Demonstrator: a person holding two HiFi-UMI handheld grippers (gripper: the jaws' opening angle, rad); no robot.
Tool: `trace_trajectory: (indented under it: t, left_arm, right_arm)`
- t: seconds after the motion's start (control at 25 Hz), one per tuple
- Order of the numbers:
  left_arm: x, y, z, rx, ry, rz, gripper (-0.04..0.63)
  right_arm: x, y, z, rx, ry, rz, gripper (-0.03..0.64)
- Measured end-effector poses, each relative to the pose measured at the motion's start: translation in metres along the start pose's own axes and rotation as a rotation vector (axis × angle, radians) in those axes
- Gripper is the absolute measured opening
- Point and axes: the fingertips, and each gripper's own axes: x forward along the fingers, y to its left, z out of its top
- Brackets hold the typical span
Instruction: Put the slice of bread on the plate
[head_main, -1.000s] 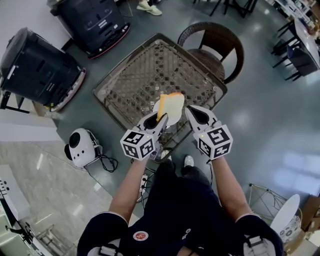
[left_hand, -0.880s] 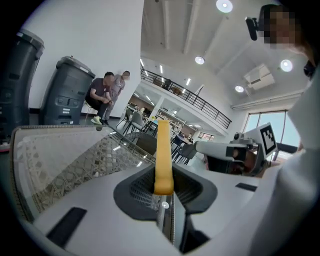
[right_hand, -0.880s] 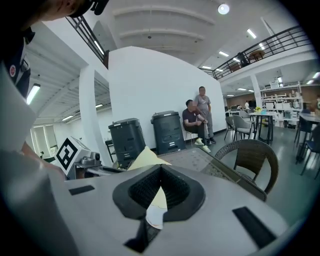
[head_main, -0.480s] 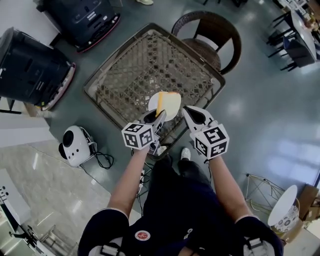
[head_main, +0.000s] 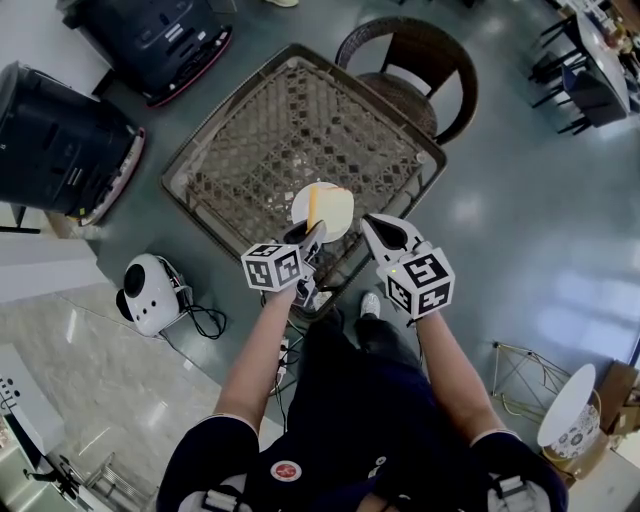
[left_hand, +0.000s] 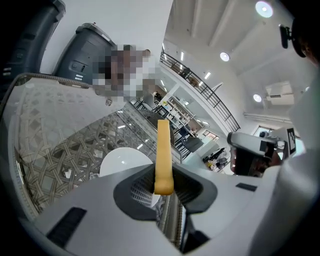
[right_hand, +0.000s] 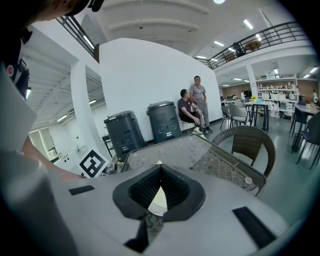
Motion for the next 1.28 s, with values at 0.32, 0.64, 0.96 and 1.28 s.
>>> trace_trajectory:
  t: [0.32,0.64,0.96,1.28]
  left_arm:
    - [0.001,0.017,-0.009,-0.047,0.027,0.031,0.089]
    - [0.0,0.034,-0.011,-0.017,0.038,0.106,0.092]
    - [-0.001,0.057,-0.016,-0.016,0.058,0.213,0.135]
    - [-0.002,0.075,-0.025,-0.001,0.088,0.296,0.155]
  right_arm:
    - [0.003,0.002,0.002,-0.007,0.001,0.015,0.006]
    - [0.005,0.003,-0.001,-0.002,0.008,0.017,0.006]
    - [0.002,-0.002,-0.004,0.006,0.012,0.005,0.006]
    - [0.001,-0.003,-0.005,0.011,0.01,0.006,0.006]
